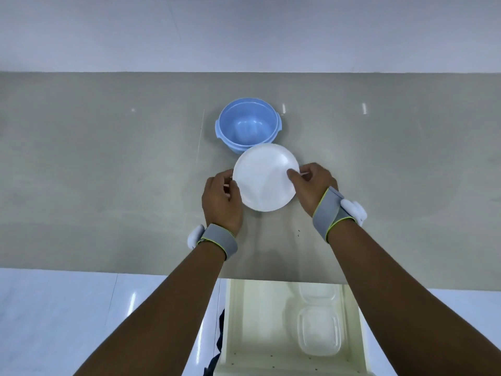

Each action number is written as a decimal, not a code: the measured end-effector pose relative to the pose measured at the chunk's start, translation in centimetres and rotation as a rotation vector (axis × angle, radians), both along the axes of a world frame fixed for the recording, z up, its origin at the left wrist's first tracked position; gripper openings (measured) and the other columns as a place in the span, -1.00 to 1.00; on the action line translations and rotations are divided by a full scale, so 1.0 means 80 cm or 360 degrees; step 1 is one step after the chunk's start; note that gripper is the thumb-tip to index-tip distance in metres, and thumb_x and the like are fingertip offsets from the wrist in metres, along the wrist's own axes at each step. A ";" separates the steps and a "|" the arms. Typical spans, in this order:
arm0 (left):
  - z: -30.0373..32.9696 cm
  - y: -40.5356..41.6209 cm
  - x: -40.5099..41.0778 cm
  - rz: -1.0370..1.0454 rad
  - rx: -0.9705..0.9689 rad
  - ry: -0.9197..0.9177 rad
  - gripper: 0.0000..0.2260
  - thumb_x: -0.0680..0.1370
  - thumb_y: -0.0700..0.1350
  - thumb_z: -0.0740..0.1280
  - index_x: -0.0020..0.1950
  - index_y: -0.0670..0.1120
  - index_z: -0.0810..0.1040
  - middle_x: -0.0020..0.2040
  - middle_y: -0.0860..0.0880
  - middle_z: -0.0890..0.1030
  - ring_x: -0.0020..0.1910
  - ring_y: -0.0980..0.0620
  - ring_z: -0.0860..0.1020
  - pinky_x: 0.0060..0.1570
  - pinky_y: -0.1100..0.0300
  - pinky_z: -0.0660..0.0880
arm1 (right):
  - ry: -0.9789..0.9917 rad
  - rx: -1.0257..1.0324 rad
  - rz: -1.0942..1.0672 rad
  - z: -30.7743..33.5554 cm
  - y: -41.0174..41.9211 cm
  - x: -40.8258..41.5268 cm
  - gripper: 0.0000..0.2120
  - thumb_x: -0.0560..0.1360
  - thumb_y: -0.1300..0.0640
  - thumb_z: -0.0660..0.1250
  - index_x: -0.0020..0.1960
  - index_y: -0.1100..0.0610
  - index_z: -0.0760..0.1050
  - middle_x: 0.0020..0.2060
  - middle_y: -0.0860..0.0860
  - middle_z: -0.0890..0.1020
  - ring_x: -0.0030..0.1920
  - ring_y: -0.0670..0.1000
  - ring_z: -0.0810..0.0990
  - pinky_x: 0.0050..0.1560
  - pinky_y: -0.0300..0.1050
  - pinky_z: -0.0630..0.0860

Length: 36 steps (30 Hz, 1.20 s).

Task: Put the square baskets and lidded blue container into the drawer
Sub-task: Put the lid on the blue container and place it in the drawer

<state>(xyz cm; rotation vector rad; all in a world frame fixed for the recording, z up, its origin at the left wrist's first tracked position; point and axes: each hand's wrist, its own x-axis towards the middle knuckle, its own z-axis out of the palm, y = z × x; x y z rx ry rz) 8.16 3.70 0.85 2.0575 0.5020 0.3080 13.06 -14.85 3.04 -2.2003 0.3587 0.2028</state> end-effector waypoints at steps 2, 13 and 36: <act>0.015 0.001 0.008 -0.0019 -0.0041 -0.0220 -0.77 0.60 -0.19 0.24 0.19 0.00 0.59 0.08 0.03 0.59 -0.07 0.29 0.54 -0.12 0.46 0.45 | -0.0111 0.0028 -0.0060 0.022 0.000 0.009 -0.75 0.47 -0.23 0.31 -0.09 -0.05 0.54 -0.28 -0.22 0.55 -0.15 -0.03 0.53 -0.11 -0.21 0.35; 0.083 0.047 0.108 -0.0150 0.0194 -0.0756 -0.79 0.60 -0.25 0.24 0.19 -0.11 0.57 0.13 -0.03 0.64 0.11 0.03 0.60 0.09 0.16 0.57 | -0.0077 0.0682 -0.0317 0.106 0.040 0.121 -0.20 0.34 -0.41 0.30 0.06 0.36 0.59 -0.09 0.24 0.69 -0.15 0.14 0.67 -0.28 0.05 0.71; -0.021 0.072 0.130 -0.0449 0.0702 -0.0632 -0.86 0.54 -0.20 0.37 0.09 -0.17 0.60 0.18 -0.16 0.59 0.20 -0.10 0.51 0.21 0.21 0.44 | 0.0038 0.0423 0.0203 -0.014 0.066 0.192 -0.38 0.52 0.05 0.40 0.52 0.09 0.28 0.40 0.16 0.47 0.31 0.12 0.51 0.29 -0.08 0.50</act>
